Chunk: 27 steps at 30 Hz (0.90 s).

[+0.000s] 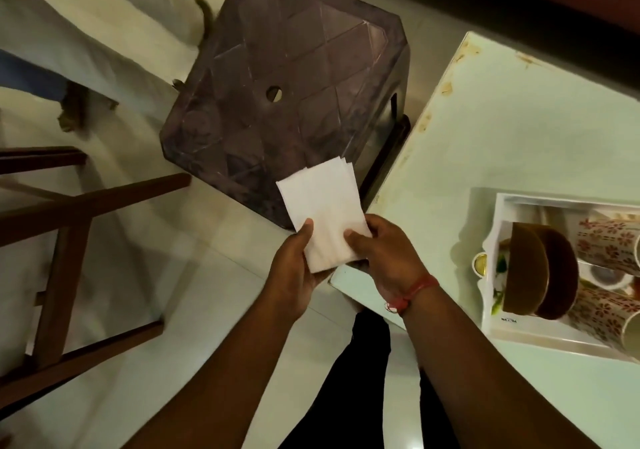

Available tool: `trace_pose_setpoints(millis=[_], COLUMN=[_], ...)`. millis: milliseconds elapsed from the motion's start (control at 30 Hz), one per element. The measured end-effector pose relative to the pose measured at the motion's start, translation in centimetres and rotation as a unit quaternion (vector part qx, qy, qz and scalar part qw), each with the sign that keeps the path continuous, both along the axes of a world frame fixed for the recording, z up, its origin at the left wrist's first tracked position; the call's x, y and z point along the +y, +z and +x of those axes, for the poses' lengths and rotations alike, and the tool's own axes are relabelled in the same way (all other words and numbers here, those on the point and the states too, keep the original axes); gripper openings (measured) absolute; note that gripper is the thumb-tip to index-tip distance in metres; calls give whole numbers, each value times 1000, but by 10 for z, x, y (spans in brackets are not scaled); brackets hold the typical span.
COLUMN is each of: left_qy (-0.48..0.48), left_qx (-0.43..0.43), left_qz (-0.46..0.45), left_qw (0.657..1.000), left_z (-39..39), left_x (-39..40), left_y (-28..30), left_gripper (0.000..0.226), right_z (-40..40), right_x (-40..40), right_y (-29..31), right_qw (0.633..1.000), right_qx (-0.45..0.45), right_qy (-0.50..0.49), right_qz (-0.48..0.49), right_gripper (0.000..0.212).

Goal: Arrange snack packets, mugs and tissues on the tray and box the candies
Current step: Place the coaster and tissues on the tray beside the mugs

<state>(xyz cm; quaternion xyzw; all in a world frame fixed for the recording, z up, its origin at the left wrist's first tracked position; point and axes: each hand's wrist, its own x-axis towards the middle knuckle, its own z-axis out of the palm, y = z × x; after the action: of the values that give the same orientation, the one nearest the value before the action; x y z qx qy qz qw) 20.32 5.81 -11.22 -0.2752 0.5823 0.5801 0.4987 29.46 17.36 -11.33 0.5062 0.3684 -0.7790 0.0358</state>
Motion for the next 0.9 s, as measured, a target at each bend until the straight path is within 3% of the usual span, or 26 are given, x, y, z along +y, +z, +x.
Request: trace_pose_setpoints(millis=[67,200,367,500,567,667,767,900], left_qy=[-12,-53,-61,-52,-61,-91,-111,-111], left_qx=[-77,-100,-70,-128,-156,-171,-156,-156], left_qz=[70,62,103,142,151,158,159,163], left_qw=[995,992,990,980,974,968,968,968], left_z=[1,21,66,107,129,157,183,206], left_x=[1,15,47,74,89,111,129,140], left_y=[-2,-12,-8,0,4,10,14,19], left_gripper=[45,43,38,33,42,46,48,52], right_z=[21,61,118,164,184,206,228,256], right_x=[-2,4,31,54,61,66,69,72], right_y=[-4,-9,0,15,26,36,40,41], right_qw=[997,993,999,986,957,855,794,760], right_qx=[16,25,-30,-53,-64,-59,-47,-56], right_qy=[-10,8,-24,-5,28,164,256,285], right_qz=[-73,-115,22,161,282,488,550,581], right_gripper=[24,29,26,35,41,49,51,47])
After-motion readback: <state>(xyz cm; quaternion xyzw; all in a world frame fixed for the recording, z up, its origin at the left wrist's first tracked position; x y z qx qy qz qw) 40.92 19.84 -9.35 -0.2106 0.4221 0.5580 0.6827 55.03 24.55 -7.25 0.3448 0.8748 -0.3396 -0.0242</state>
